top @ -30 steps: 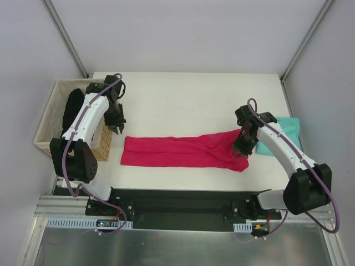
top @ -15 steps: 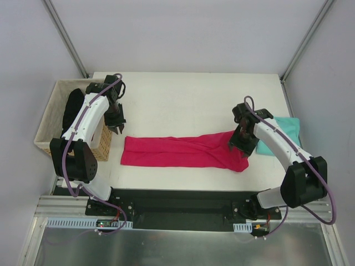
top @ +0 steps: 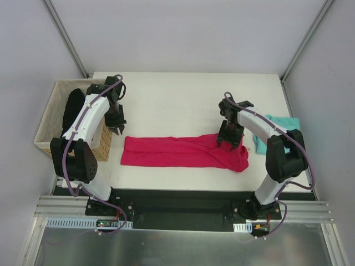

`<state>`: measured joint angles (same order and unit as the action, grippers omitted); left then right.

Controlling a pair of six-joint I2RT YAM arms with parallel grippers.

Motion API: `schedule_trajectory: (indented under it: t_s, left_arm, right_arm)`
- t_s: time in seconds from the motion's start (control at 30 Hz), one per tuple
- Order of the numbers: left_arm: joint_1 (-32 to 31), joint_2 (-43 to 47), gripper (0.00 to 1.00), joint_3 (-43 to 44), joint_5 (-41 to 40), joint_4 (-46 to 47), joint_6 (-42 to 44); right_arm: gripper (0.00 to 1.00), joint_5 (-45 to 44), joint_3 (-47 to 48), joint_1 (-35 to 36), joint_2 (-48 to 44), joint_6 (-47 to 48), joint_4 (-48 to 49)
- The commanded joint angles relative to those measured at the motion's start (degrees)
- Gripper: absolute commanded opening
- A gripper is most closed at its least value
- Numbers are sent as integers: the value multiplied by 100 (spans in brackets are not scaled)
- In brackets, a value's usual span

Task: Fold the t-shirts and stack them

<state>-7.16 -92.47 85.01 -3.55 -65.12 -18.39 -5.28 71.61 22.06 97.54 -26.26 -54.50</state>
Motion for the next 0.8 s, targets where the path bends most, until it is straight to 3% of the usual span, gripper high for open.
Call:
schedule_trajectory:
  t_s: [0.0, 0.13, 0.2, 0.23, 0.33, 0.53, 0.6, 0.63, 0.77]
  left_arm:
    - [-31, 229, 17, 15, -14, -62, -6]
    - [-31, 203, 17, 33, 12, -62, -15]
    - [-31, 194, 17, 59, 12, -62, -15]
    - [-31, 194, 17, 59, 4, -62, -24]
    - [-31, 194, 17, 86, 4, -79, -24]
    - [-31, 229, 17, 59, -5, -71, -59]
    - [-31, 212, 17, 68, 12, -71, -68]
    - [-31, 211, 17, 77, 21, -71, -68]
    - [-31, 229, 17, 51, 30, -62, -77]
  right_arm:
    - [52, 88, 283, 70, 90, 174, 53]
    - [51, 62, 292, 87, 160, 218, 80]
    - [46, 53, 239, 96, 169, 227, 141]
    - [31, 88, 213, 96, 187, 235, 159]
    - [20, 141, 178, 114, 239, 262, 203]
    - [18, 167, 98, 131, 248, 297, 256]
    - [20, 150, 63, 131, 231, 306, 282]
    - [27, 141, 46, 123, 222, 314, 282]
    - [29, 159, 28, 140, 283, 367, 343]
